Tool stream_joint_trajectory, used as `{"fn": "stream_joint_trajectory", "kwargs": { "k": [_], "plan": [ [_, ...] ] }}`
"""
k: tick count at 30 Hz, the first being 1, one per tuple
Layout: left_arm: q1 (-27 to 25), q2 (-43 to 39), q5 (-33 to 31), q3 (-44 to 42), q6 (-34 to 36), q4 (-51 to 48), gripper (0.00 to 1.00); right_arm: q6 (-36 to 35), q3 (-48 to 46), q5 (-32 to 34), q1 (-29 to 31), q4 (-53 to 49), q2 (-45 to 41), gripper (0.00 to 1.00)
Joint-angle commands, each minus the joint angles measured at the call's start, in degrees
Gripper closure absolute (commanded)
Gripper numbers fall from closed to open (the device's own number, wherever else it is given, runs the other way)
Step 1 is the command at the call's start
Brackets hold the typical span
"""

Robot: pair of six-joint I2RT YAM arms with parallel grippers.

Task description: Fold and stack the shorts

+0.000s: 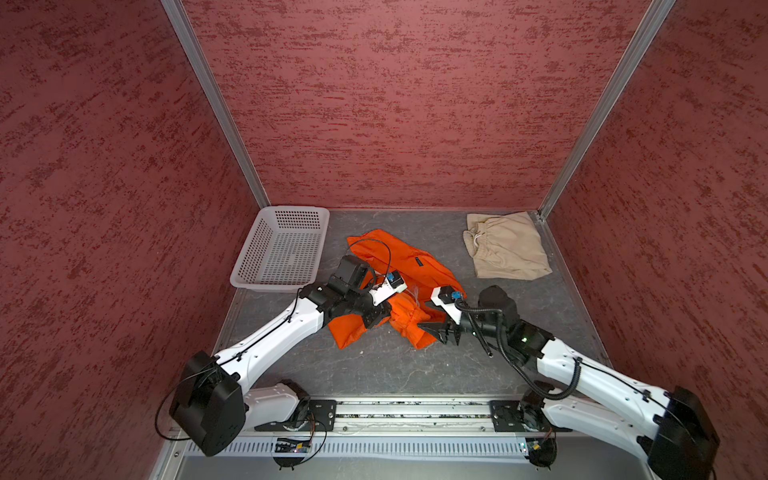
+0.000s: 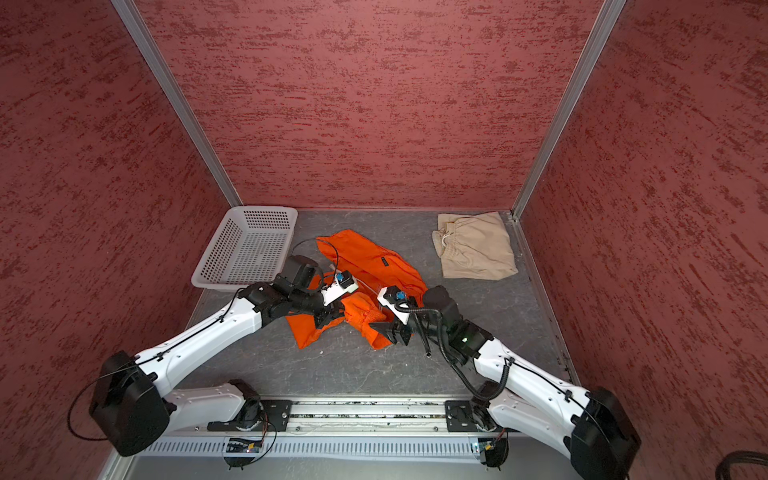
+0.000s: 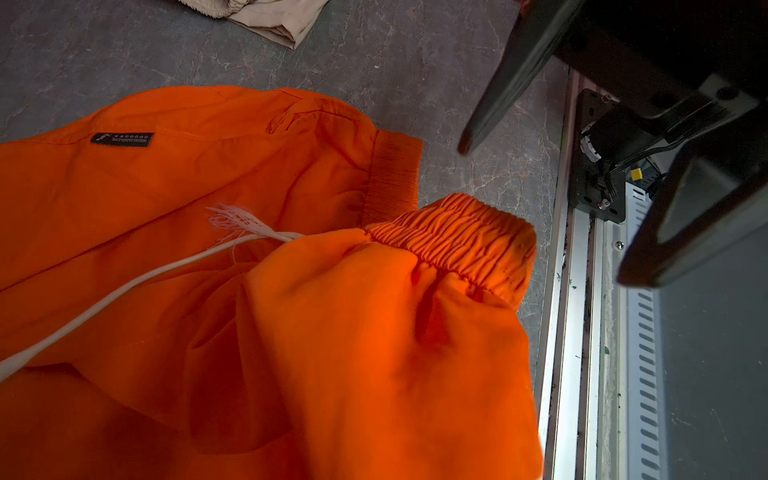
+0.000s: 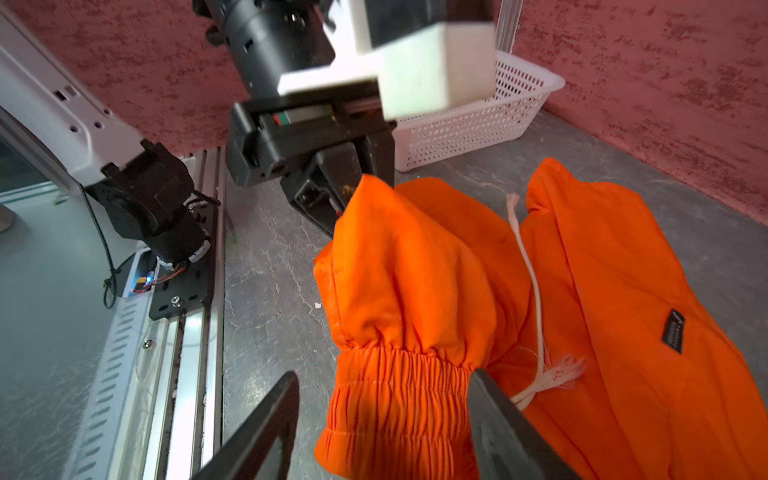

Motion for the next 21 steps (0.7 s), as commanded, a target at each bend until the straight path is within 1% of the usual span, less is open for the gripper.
{"fn": "stream_joint_trajectory", "kwargs": {
  "k": [1,10,13,17,19,21],
  "plan": [
    [0.8,0.0,2.0,1.7,-0.5,0.2,0.90,-3.0,-1.2,5.4,1.6,2.9,2.4,0.34],
    [1.1,-0.4,2.7,1.5,-2.0,1.2,0.89,-5.3,-1.2,8.6,1.8,6.0,8.7,0.34],
    [1.1,-0.5,3.0,1.4,-2.7,2.0,0.89,-5.6,-1.5,8.0,1.8,9.1,9.8,0.34],
    [1.3,-0.2,2.2,1.4,-3.6,2.8,0.89,-4.7,-1.6,4.7,2.0,12.4,11.2,0.34],
    [1.4,-0.1,2.1,1.5,-3.8,2.7,0.89,-4.3,-1.9,4.9,2.3,13.3,11.4,0.35],
    [1.5,-0.1,2.1,1.4,-4.1,3.0,0.88,-4.3,-2.0,5.2,2.4,12.9,11.3,0.40]
  ]
}}
